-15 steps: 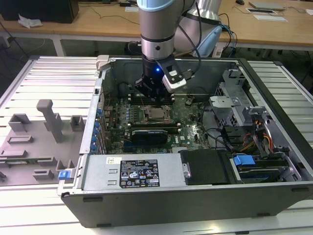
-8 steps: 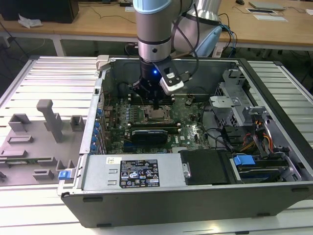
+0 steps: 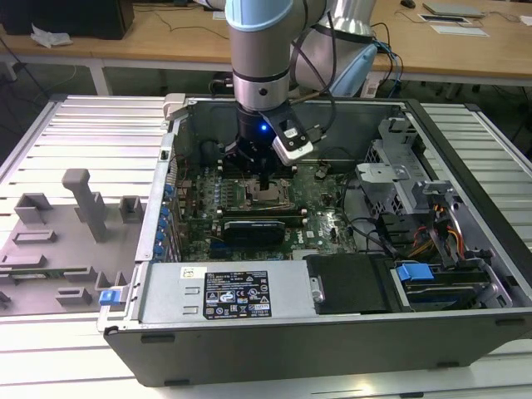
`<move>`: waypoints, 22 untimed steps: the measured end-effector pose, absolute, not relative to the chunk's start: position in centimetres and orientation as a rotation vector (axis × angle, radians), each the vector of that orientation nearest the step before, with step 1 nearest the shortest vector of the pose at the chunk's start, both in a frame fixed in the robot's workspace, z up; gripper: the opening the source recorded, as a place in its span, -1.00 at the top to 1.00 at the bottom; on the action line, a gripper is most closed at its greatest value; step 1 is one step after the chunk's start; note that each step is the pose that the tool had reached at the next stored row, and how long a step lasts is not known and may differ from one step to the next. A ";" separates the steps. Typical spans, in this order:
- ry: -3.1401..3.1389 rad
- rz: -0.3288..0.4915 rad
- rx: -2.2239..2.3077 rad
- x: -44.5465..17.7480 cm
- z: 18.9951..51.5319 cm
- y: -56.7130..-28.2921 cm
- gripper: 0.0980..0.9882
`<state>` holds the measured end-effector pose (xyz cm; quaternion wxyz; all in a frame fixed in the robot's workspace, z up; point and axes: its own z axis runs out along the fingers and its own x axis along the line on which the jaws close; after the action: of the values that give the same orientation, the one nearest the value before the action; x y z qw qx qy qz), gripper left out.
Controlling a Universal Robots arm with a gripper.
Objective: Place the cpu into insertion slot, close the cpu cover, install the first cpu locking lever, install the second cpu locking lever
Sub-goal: 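Close the cpu cover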
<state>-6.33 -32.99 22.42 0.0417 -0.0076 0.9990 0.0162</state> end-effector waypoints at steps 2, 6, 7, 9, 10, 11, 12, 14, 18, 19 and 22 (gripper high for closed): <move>3.059 0.049 -0.024 -6.7 22.3 -33.0 0.98; 3.063 0.050 -0.024 -7.1 21.9 -33.0 0.98; 3.063 0.050 -0.025 -7.2 21.7 -33.0 0.98; 3.064 0.049 -0.028 -7.6 21.4 -33.0 0.98; 3.064 0.049 -0.029 -7.7 21.4 -33.0 0.98; 3.064 0.050 -0.030 -7.8 21.3 -33.0 0.98; 3.064 0.050 -0.031 -7.9 21.2 -33.0 0.98; 3.064 0.050 -0.040 -8.0 21.0 -33.0 0.98; 3.063 0.051 -0.064 -8.1 20.6 -33.0 0.98; 3.064 0.051 -0.069 -8.1 20.6 -33.0 0.98; 3.063 0.052 -0.095 -8.1 20.5 -33.0 0.98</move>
<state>-8.15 -33.01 20.45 0.0382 -0.0309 0.9987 0.0169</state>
